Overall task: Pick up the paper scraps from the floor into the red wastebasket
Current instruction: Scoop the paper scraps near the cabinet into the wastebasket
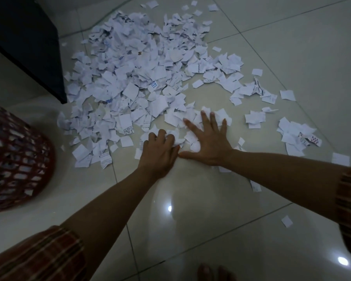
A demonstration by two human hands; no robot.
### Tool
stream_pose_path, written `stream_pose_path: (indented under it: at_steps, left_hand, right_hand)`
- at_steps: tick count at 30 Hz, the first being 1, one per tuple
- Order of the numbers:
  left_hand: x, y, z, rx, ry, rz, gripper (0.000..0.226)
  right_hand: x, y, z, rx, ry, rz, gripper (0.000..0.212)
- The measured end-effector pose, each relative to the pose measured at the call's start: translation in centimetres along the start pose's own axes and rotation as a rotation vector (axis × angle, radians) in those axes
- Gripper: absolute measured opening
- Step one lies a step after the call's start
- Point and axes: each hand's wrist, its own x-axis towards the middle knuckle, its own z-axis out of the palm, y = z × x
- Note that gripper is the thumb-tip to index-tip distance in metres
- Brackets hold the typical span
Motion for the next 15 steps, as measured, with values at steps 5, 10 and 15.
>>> stream_pose_path:
  at_steps: [5,10,15]
  left_hand:
    - [0.7,0.0,0.0,-0.05,-0.082,0.0,0.039]
    - [1.8,0.1,-0.7,-0.072,-0.14,-0.001,0.031]
    - [2.2,0.1,-0.8,-0.108,-0.188,-0.017,0.044]
  right_hand:
    - [-0.3,0.0,0.6,-0.071,0.311,-0.159,0.052]
    - [-0.1,-0.2,0.5,-0.077,0.353,-0.272,0.036]
    - [-0.1,-0.4,-0.3,-0.018,0.295,-0.339,0.033]
